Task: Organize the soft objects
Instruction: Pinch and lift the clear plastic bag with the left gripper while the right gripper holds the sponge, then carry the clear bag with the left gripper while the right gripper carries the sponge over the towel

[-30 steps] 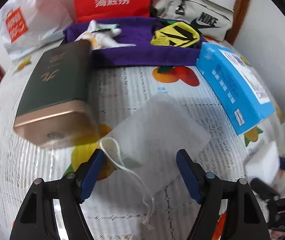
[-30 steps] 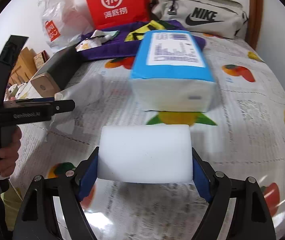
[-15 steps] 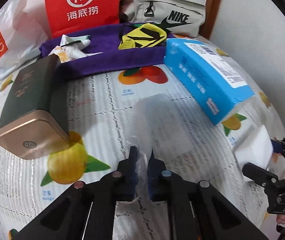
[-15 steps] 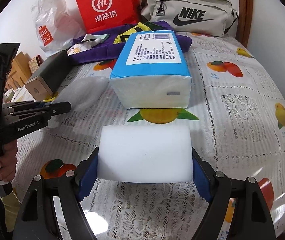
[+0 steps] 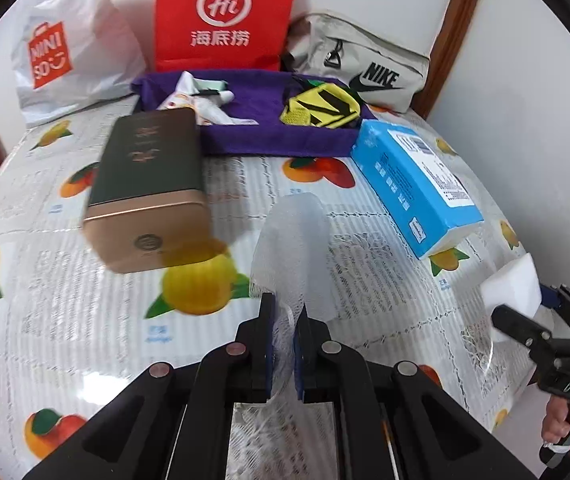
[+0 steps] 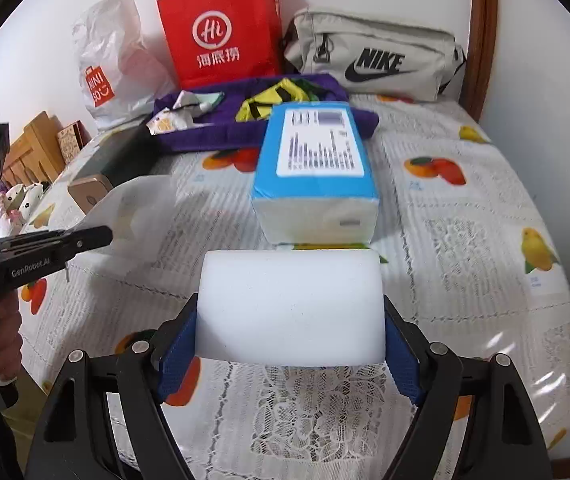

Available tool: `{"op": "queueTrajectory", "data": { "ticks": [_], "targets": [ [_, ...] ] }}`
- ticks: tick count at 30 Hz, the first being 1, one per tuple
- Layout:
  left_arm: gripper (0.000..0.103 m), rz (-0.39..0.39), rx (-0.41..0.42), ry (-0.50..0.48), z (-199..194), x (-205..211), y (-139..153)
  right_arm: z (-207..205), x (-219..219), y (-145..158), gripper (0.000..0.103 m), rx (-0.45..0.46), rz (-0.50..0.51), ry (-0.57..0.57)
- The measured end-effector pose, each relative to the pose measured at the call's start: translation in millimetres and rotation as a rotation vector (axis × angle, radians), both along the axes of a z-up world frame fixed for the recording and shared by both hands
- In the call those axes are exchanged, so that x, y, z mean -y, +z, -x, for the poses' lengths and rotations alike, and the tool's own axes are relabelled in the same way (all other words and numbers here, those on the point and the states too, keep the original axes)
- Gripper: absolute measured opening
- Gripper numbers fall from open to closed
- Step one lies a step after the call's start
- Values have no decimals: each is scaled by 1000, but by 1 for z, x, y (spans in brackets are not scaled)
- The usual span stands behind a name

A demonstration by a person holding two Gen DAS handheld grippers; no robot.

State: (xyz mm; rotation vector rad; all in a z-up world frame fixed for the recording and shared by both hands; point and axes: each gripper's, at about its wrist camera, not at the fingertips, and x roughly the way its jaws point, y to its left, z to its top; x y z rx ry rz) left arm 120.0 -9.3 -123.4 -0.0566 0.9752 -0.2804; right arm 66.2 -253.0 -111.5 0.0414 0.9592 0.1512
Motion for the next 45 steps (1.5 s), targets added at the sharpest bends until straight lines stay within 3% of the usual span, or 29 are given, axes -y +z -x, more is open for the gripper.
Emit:
{"op": "queueTrajectory", "data": {
  "ticks": [13,22,31,45],
  "targets": [
    [8,14,28,132,32,-53,21,14,-11,35,81,65,-6,23],
    [8,44,84,146,34,-59,55,9,-18,67,81,126,-2,40],
    [8,46,128,149,20,-58,86,-12,-20,93,81,170,-14,51],
    [8,53,142,159,-29,-48,107,-72,-16,104,81,179,-58,73]
  ]
}}
